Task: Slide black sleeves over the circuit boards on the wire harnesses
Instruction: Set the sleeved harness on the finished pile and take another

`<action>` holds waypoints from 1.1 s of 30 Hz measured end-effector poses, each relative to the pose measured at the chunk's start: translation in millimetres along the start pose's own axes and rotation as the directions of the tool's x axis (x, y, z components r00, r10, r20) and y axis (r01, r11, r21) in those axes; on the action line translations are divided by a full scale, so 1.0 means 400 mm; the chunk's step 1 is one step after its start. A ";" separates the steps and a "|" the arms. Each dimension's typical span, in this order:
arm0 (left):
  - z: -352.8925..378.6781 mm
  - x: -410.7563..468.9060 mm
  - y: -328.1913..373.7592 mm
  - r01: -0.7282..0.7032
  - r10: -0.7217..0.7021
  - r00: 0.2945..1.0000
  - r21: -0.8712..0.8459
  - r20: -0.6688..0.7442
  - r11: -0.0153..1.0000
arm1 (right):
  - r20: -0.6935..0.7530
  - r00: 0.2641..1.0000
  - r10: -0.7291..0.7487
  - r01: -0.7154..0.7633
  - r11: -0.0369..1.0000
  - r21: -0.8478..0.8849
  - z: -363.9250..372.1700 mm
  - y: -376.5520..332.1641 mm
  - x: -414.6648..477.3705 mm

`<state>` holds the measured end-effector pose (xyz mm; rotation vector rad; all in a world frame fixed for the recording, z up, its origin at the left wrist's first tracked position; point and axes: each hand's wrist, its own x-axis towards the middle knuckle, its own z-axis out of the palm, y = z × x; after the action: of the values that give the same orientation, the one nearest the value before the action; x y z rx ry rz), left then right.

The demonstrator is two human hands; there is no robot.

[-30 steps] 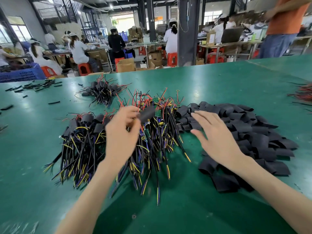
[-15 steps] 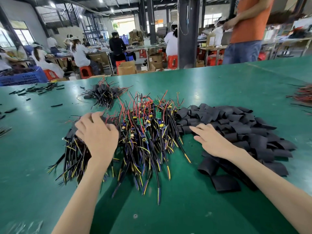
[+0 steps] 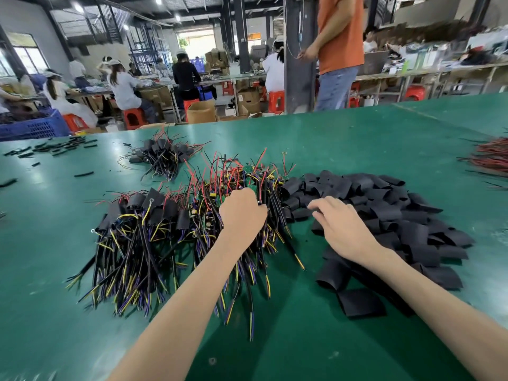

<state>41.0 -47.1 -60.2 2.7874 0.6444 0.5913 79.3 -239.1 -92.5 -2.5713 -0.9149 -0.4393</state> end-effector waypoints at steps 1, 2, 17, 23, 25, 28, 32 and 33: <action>-0.002 0.002 0.004 0.019 -0.018 1.000 -0.028 0.013 0.999 | -0.035 0.999 0.016 -0.015 0.999 0.029 -0.005 -0.007 -0.001; -0.007 0.003 0.010 0.030 -0.029 0.999 -0.059 0.029 0.998 | -0.056 0.998 0.035 -0.032 0.998 0.056 -0.008 -0.013 -0.002; -0.368 0.000 -0.015 -0.409 0.206 0.832 -0.320 -0.515 0.855 | -0.165 0.986 -0.039 0.075 0.972 0.221 -0.019 -0.033 -0.012; -0.254 -0.066 -0.100 -0.478 0.421 0.846 -0.118 -0.328 0.870 | -0.202 0.978 0.057 0.038 0.900 0.435 -0.021 -0.051 -0.019; -0.186 -0.097 -0.129 -0.469 0.414 0.869 -0.186 -0.272 0.863 | -0.179 0.980 0.087 0.010 0.877 0.481 -0.020 -0.057 -0.021; -0.122 -0.118 -0.156 -0.467 0.399 0.876 -0.275 -0.271 0.840 | -0.158 0.981 0.115 -0.022 0.867 0.497 -0.016 -0.061 -0.021; -0.099 -0.133 -0.160 -0.449 0.358 0.890 -0.404 -0.284 0.797 | -0.066 0.981 0.182 -0.109 0.801 0.588 -0.016 -0.071 -0.028; -0.098 -0.137 -0.159 -0.434 0.339 0.898 -0.435 -0.280 0.789 | -0.058 0.981 0.186 -0.118 0.804 0.583 -0.017 -0.072 -0.030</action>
<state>-44.4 -11.6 -62.1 2.3883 -0.0774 0.9552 50.5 -227.9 -84.7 -2.0120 -0.6619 -0.2089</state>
